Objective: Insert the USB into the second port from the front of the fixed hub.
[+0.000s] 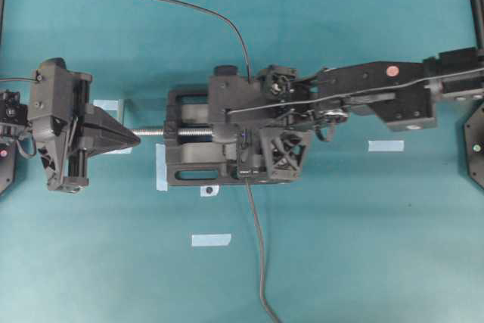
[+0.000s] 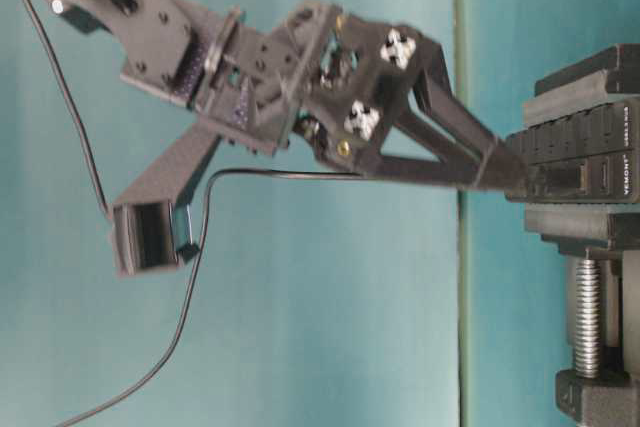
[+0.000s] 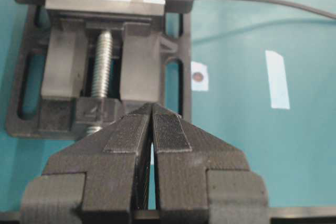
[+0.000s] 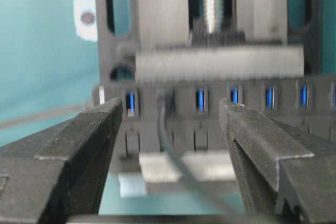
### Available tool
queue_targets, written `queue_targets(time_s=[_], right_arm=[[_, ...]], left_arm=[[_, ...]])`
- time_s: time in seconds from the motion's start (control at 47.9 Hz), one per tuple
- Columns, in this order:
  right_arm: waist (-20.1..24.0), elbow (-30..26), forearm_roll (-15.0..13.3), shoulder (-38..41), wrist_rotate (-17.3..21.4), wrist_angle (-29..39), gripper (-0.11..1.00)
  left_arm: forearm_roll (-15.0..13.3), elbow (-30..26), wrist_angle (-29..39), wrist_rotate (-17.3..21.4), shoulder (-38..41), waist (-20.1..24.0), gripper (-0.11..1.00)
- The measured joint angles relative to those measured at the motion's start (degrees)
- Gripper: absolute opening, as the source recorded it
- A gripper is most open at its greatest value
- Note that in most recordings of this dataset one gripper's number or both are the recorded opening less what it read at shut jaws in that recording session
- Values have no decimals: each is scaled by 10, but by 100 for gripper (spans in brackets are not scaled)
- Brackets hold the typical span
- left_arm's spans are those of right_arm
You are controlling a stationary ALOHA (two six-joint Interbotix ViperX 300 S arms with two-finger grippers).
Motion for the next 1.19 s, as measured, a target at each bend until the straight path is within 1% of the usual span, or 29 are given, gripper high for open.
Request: queue_targets(time_s=[0.23, 0.501, 0.793, 1.023, 1.19], right_arm=[[0, 25, 0, -26, 0, 0, 79], [0, 55, 0, -69, 0, -15, 79], [1, 98, 0, -104, 0, -56, 79], [1, 114, 1, -120, 0, -85, 79], [1, 119, 2, -127, 0, -89, 79]], left_arm=[[1, 1, 0, 0, 0, 0, 0], [1, 0, -1, 0, 0, 0, 0], [1, 0, -1, 0, -1, 0, 0], [1, 0, -1, -1, -2, 1, 0], [1, 0, -1, -1, -3, 0, 0]])
